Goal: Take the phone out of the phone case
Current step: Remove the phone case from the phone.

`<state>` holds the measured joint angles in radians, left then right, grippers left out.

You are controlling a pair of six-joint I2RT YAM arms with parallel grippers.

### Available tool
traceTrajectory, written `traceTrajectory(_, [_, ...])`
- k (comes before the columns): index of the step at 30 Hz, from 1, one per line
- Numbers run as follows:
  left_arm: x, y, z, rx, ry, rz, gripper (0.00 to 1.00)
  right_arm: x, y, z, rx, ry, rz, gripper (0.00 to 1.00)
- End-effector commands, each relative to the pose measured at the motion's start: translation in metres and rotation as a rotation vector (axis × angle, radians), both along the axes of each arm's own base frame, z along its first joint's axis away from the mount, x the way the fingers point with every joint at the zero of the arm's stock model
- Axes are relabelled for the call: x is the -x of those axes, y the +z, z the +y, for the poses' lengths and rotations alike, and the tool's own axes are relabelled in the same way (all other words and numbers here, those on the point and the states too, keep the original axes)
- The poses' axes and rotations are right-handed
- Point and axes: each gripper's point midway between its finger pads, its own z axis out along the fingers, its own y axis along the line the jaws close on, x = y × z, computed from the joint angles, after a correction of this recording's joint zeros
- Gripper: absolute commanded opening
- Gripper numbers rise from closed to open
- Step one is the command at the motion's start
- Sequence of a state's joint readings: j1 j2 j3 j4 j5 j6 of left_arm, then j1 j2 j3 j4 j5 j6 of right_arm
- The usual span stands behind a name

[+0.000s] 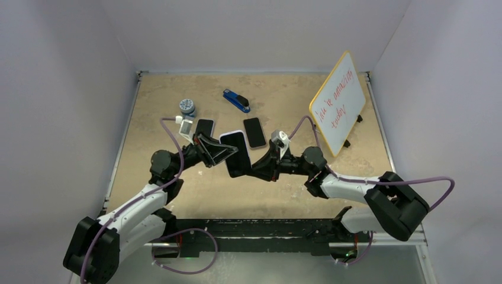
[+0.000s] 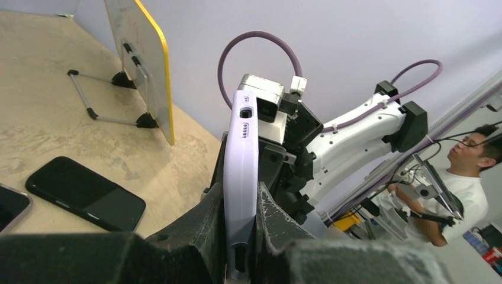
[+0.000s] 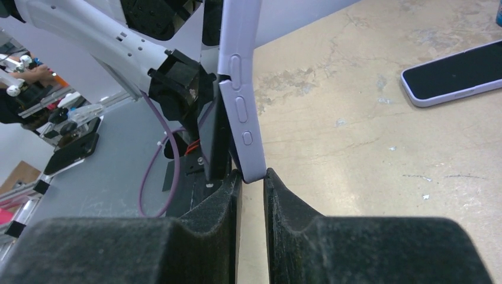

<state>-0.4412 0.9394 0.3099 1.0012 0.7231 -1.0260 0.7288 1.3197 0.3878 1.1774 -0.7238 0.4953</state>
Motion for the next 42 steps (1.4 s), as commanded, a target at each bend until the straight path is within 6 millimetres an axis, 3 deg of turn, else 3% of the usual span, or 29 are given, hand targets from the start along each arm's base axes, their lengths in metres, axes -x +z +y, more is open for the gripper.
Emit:
traceTrajectory(1, [0.034, -0.056, -0.016, -0.163, -0.177, 0.171, 0.00, -0.024, 0.102, -0.006, -0.292, -0.120, -0.236, 0.21])
traceTrajectory(20, [0.030, -0.080, -0.031, -0.174, -0.165, 0.216, 0.00, -0.025, 0.102, -0.007, -0.320, -0.101, -0.184, 0.26])
traceTrajectory(24, [0.025, -0.087, -0.036, -0.183, -0.176, 0.228, 0.00, -0.023, 0.095, -0.007, -0.315, -0.090, -0.164, 0.21])
traceTrajectory(28, [0.014, -0.103, -0.039, -0.235, -0.144, 0.259, 0.01, -0.027, 0.081, -0.005, -0.285, -0.099, -0.124, 0.08])
traceTrajectory(31, [-0.001, -0.120, -0.038, -0.319, -0.077, 0.289, 0.12, -0.029, 0.066, -0.004, -0.257, -0.107, -0.088, 0.00])
traceTrajectory(38, [-0.040, -0.159, -0.027, -0.514, 0.111, 0.371, 0.42, -0.044, 0.027, -0.004, -0.187, -0.184, 0.021, 0.00])
traceTrajectory(42, [-0.056, -0.189, -0.012, -0.624, 0.233, 0.457, 0.53, -0.056, 0.002, -0.003, -0.137, -0.240, 0.089, 0.00])
